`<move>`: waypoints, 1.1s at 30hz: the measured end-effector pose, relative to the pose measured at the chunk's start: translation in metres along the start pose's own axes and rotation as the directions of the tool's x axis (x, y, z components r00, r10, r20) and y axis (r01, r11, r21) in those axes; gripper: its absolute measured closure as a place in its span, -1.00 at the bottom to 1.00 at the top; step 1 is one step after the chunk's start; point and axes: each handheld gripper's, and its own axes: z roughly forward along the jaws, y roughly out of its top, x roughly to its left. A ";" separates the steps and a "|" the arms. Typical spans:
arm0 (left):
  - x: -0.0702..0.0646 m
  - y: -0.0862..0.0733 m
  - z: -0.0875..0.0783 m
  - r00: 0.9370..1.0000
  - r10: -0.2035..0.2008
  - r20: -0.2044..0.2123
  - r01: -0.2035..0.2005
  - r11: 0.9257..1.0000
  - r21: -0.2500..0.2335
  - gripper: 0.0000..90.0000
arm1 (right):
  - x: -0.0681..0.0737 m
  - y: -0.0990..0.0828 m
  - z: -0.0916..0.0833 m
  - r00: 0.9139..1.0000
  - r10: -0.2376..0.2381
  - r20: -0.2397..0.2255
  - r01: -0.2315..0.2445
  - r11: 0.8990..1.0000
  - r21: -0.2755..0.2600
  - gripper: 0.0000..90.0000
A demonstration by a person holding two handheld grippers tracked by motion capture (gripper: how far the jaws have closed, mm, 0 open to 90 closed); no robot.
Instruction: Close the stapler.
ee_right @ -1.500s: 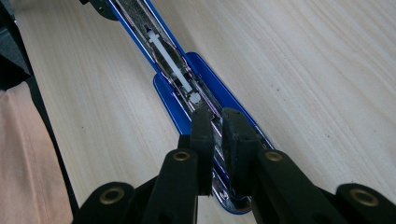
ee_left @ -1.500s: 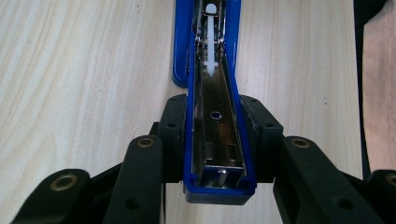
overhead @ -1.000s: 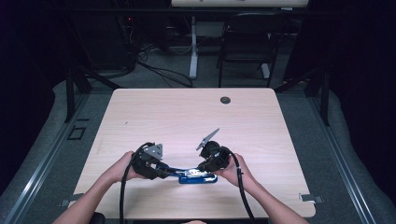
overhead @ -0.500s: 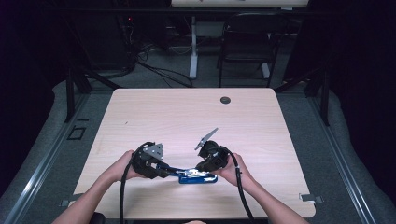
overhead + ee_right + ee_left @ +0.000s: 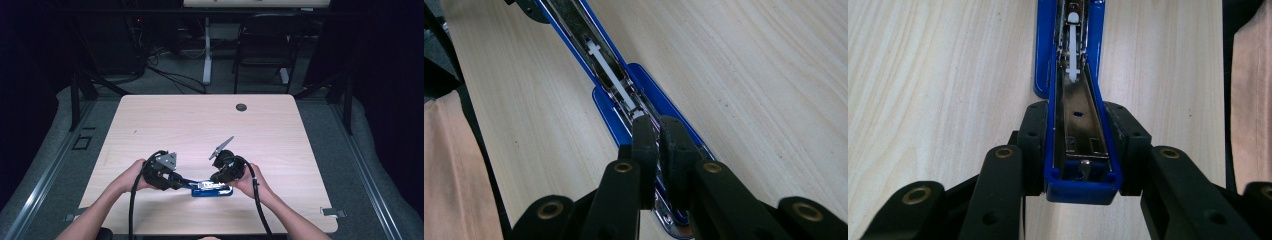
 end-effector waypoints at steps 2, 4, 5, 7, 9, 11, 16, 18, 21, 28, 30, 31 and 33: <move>0.000 0.003 -0.002 1.000 0.005 0.003 -0.005 1.000 0.003 0.44 | 0.001 0.000 -0.001 1.000 -0.005 -0.001 0.005 1.000 -0.003 0.91; -0.001 0.005 -0.002 1.000 0.009 0.003 -0.009 1.000 -0.006 0.44 | 0.001 0.001 -0.001 1.000 -0.003 0.002 0.003 1.000 -0.005 0.91; -0.001 0.006 -0.002 1.000 0.011 -0.010 -0.011 1.000 -0.009 0.45 | 0.001 0.001 -0.001 1.000 -0.003 0.002 0.003 1.000 -0.006 0.91; 0.000 0.006 -0.003 1.000 0.013 -0.009 -0.013 1.000 -0.012 0.45 | 0.001 0.001 -0.001 1.000 -0.003 0.001 0.003 1.000 -0.007 0.92; 0.000 0.006 -0.002 1.000 0.015 -0.003 -0.015 1.000 -0.017 0.45 | 0.001 0.001 0.000 1.000 0.002 -0.001 -0.002 1.000 -0.010 0.92; 0.000 0.006 -0.002 1.000 0.015 -0.003 -0.015 1.000 -0.018 0.45 | 0.001 0.002 0.000 1.000 0.002 -0.001 -0.002 1.000 -0.010 0.92; 0.000 0.007 -0.003 1.000 0.025 -0.005 -0.025 0.999 -0.023 0.45 | 0.003 0.005 0.002 1.000 -0.007 -0.004 0.006 1.000 -0.010 0.95; 0.000 0.007 -0.003 1.000 0.027 -0.006 -0.028 0.999 -0.027 0.45 | 0.003 0.006 0.002 1.000 -0.013 -0.006 0.013 1.000 -0.007 0.97; -0.001 0.008 -0.003 0.999 0.032 -0.010 -0.032 0.999 -0.028 0.45 | 0.004 0.006 0.003 1.000 -0.012 -0.010 0.011 1.000 -0.014 0.97; -0.001 0.010 -0.004 0.999 0.034 -0.008 -0.034 0.999 -0.032 0.45 | 0.005 0.008 0.004 1.000 -0.021 -0.013 0.020 1.000 -0.008 0.97; -0.001 0.010 -0.004 0.999 0.033 -0.009 -0.034 0.999 -0.032 0.45 | 0.007 0.009 0.006 1.000 -0.025 -0.013 0.025 1.000 -0.012 0.97; -0.001 0.010 -0.004 0.999 0.034 -0.009 -0.035 0.999 -0.031 0.45 | 0.007 0.009 0.006 1.000 -0.025 -0.013 0.025 1.000 -0.012 0.97; -0.001 0.010 -0.004 0.999 0.036 -0.012 -0.036 0.999 -0.028 0.45 | 0.009 0.010 0.007 0.999 -0.031 -0.018 0.030 0.999 -0.010 0.97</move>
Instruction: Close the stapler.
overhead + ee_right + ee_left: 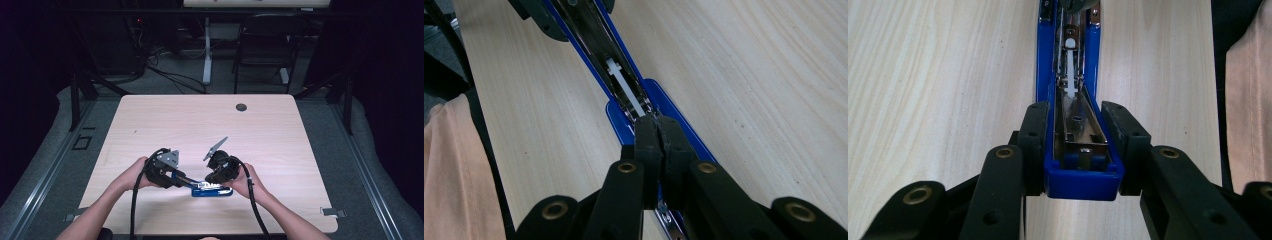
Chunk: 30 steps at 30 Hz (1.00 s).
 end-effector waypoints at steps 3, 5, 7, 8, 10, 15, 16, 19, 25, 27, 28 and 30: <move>0.000 0.000 0.000 1.000 -0.004 0.000 0.004 1.000 -0.006 0.45 | 0.001 0.001 0.002 1.000 -0.008 0.000 0.008 1.000 0.009 0.97; 0.000 0.000 0.000 1.000 -0.001 -0.004 0.001 1.000 -0.008 0.45 | 0.001 0.001 0.002 1.000 -0.004 0.000 0.004 1.000 0.005 0.97; -0.001 0.001 0.000 1.000 0.000 -0.003 0.000 1.000 -0.012 0.45 | 0.000 0.000 0.002 1.000 -0.001 -0.006 0.001 1.000 0.001 0.97; -0.001 0.001 -0.001 1.000 0.001 -0.005 -0.001 1.000 -0.015 0.45 | 0.000 0.000 0.002 1.000 -0.001 -0.006 0.001 1.000 0.001 0.97; -0.002 0.003 -0.001 1.000 0.007 -0.010 -0.007 1.000 -0.018 0.45 | 0.001 0.001 0.003 1.000 -0.009 -0.011 0.009 1.000 -0.006 0.97; -0.002 0.006 -0.001 1.000 0.010 -0.006 -0.011 1.000 -0.020 0.45 | 0.005 0.003 0.006 1.000 -0.019 -0.021 0.019 1.000 -0.009 0.97; -0.002 0.007 -0.001 1.000 0.013 -0.010 -0.013 1.000 -0.025 0.45 | 0.005 0.004 0.007 0.999 -0.025 -0.021 0.025 1.000 -0.008 0.97; -0.002 0.011 -0.001 1.000 0.021 -0.008 -0.021 0.999 -0.027 0.45 | 0.008 0.006 0.010 0.999 -0.030 -0.022 0.030 0.999 -0.014 0.97; -0.003 0.015 -0.001 1.000 0.025 -0.010 -0.026 0.999 -0.040 0.45 | 0.011 0.010 0.015 0.999 -0.041 -0.031 0.040 0.999 -0.026 0.97; -0.004 0.015 0.000 1.000 0.025 -0.014 -0.026 0.999 -0.046 0.45 | 0.012 0.011 0.018 0.999 -0.032 -0.036 0.030 0.999 -0.044 0.97; -0.004 0.015 0.000 1.000 0.023 -0.013 -0.023 0.998 -0.050 0.45 | 0.012 0.011 0.019 0.999 -0.032 -0.034 0.030 0.999 -0.043 0.97; -0.004 0.015 -0.001 1.000 0.022 -0.014 -0.023 0.998 -0.055 0.42 | 0.011 0.012 0.020 0.999 -0.034 -0.035 0.033 0.999 -0.041 0.97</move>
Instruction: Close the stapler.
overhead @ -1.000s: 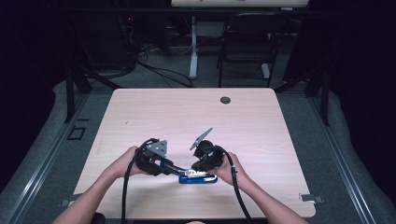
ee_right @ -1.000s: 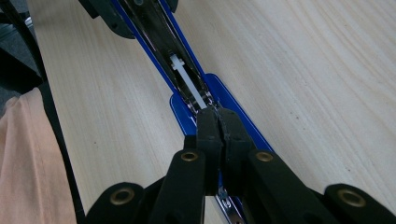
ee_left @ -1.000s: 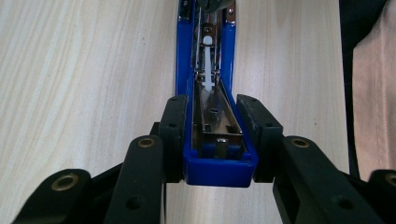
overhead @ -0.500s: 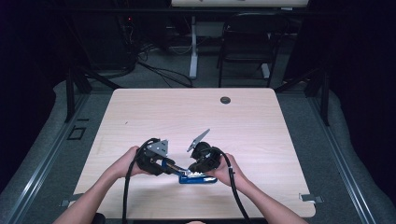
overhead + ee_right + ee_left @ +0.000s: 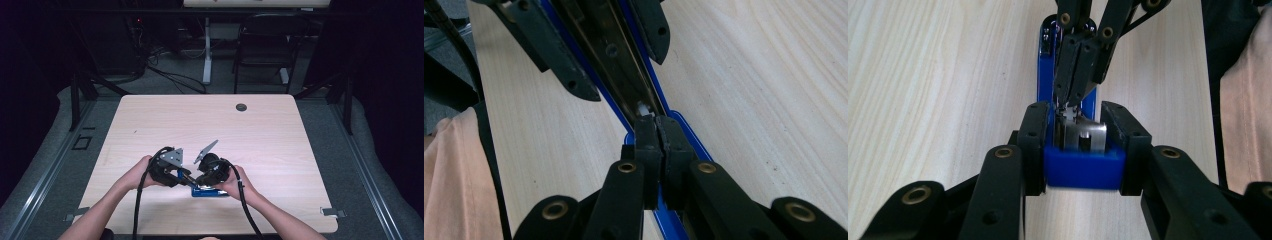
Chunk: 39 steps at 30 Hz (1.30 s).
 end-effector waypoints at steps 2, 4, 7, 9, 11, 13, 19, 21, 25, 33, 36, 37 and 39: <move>0.000 0.000 -0.001 1.000 -0.002 0.006 0.002 1.000 -0.003 0.39 | 0.000 0.000 0.000 1.000 0.005 0.002 -0.005 1.000 -0.002 0.97; 0.000 -0.001 -0.004 1.000 -0.002 0.018 0.002 1.000 -0.002 0.36 | -0.001 -0.001 -0.001 1.000 0.002 0.004 -0.002 1.000 0.000 0.98; 0.000 -0.003 -0.002 1.000 -0.006 0.005 0.006 1.000 0.001 0.38 | -0.003 -0.002 -0.004 1.000 -0.001 0.010 0.001 1.000 0.017 0.98; 0.000 -0.004 0.000 1.000 -0.006 -0.001 0.006 1.000 0.014 0.39 | -0.003 -0.003 -0.005 1.000 0.003 0.011 -0.003 1.000 0.016 0.99; 0.001 -0.007 0.003 1.000 -0.015 0.000 0.015 1.000 0.008 0.40 | -0.005 -0.006 -0.007 1.000 0.011 0.016 -0.012 1.000 0.015 1.00; 0.002 -0.009 0.007 0.999 -0.032 0.012 0.032 0.999 0.013 0.43 | -0.006 -0.007 -0.008 1.000 0.023 0.003 -0.023 1.000 0.006 0.99; -0.001 -0.010 0.020 0.999 -0.044 -0.008 0.044 0.999 0.017 0.46 | -0.005 -0.007 -0.009 1.000 0.017 0.011 -0.017 1.000 0.009 0.99; -0.001 -0.009 0.023 0.999 -0.044 -0.005 0.044 0.999 0.008 0.47 | -0.004 -0.007 -0.009 1.000 0.020 0.014 -0.020 1.000 0.004 0.99; -0.002 -0.006 0.025 0.999 -0.042 -0.015 0.043 0.999 0.009 0.48 | -0.005 -0.007 -0.011 1.000 0.013 0.019 -0.013 1.000 0.010 0.99; -0.001 -0.003 0.030 0.999 -0.036 -0.013 0.036 0.999 -0.005 0.49 | -0.008 -0.011 -0.015 0.999 0.034 0.027 -0.035 0.999 0.007 0.99; 0.000 0.001 0.033 1.000 -0.029 0.006 0.029 1.000 0.001 0.49 | -0.011 -0.014 -0.018 0.999 0.038 0.034 -0.039 0.999 0.013 0.99; 0.000 0.001 0.033 1.000 -0.029 0.006 0.029 1.000 0.001 0.49 | -0.012 -0.016 -0.020 0.998 0.048 0.038 -0.048 0.999 0.010 0.99; -0.001 0.002 0.035 1.000 -0.031 -0.005 0.031 0.999 -0.010 0.49 | -0.013 -0.017 -0.021 0.998 0.053 0.037 -0.053 0.999 0.005 0.99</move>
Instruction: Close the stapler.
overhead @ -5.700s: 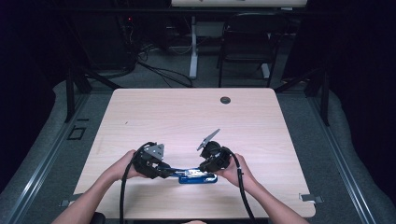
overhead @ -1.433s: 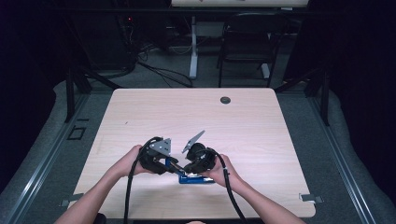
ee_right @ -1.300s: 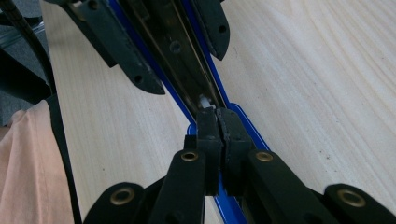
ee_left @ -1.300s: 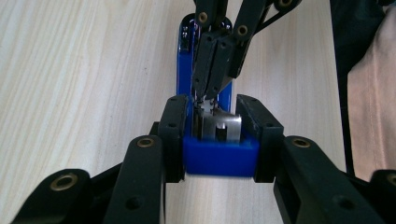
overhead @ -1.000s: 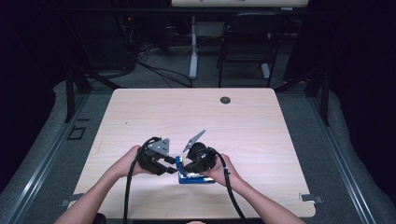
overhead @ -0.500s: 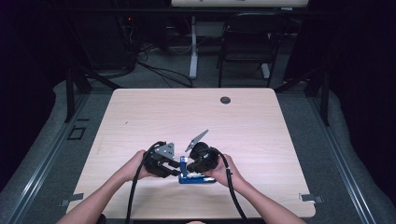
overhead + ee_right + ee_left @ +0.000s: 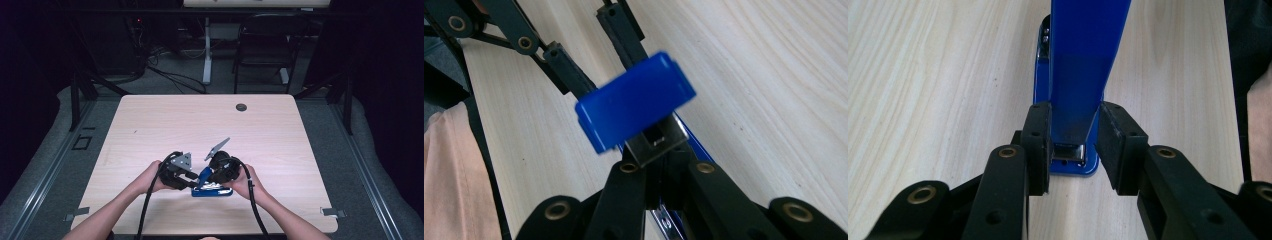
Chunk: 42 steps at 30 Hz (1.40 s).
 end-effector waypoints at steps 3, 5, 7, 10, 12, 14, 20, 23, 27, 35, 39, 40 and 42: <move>0.000 0.001 0.002 1.000 0.001 0.002 -0.001 1.000 -0.003 0.49 | -0.003 -0.004 -0.005 1.000 0.016 0.006 -0.016 1.000 -0.001 0.99; 0.000 0.001 0.003 1.000 -0.003 0.001 0.003 1.000 -0.006 0.49 | -0.005 -0.006 -0.006 1.000 0.016 0.009 -0.016 1.000 0.004 0.99; 0.000 0.002 0.003 1.000 -0.001 0.002 0.001 1.000 -0.006 0.49 | -0.005 -0.007 -0.007 1.000 0.019 0.010 -0.019 1.000 0.005 0.99; 0.000 0.002 0.004 1.000 -0.006 0.008 0.006 1.000 -0.007 0.49 | -0.006 -0.010 -0.008 1.000 0.022 0.018 -0.022 1.000 0.010 0.99; 0.000 0.002 0.005 1.000 -0.007 0.006 0.007 1.000 -0.008 0.49 | -0.008 -0.012 -0.011 0.999 0.027 0.023 -0.027 1.000 0.004 0.99; 0.001 0.003 0.006 1.000 -0.009 0.009 0.009 1.000 -0.009 0.49 | -0.009 -0.014 -0.013 0.999 0.033 0.028 -0.033 0.999 0.001 0.99; 0.001 0.005 0.011 1.000 -0.009 0.009 0.009 1.000 -0.002 0.49 | -0.014 -0.025 -0.021 0.997 0.059 0.046 -0.059 0.998 0.007 0.99; 0.001 0.006 0.013 1.000 -0.013 0.009 0.013 1.000 0.001 0.49 | -0.018 -0.031 -0.025 0.996 0.076 0.053 -0.077 0.997 0.010 0.99; 0.002 0.006 0.014 1.000 -0.021 0.011 0.021 1.000 0.001 0.52 | -0.021 -0.038 -0.030 0.994 0.095 0.062 -0.096 0.995 0.012 0.98; 0.004 0.004 0.016 0.999 -0.048 0.000 0.048 0.999 -0.001 0.69 | -0.027 -0.045 -0.043 0.988 0.129 0.087 -0.129 0.992 -0.012 0.98; 0.004 0.004 0.016 0.999 -0.050 -0.006 0.050 0.999 0.014 0.69 | -0.026 -0.042 -0.049 0.987 0.131 0.093 -0.127 0.991 -0.043 0.98; 0.005 0.003 0.017 0.999 -0.054 -0.001 0.054 0.999 0.002 0.69 | -0.026 -0.042 -0.050 0.987 0.129 0.096 -0.124 0.991 -0.053 0.98; 0.005 0.003 0.017 0.998 -0.059 0.003 0.059 0.998 0.005 0.68 | -0.024 -0.040 -0.054 0.988 0.124 0.096 -0.116 0.990 -0.084 0.98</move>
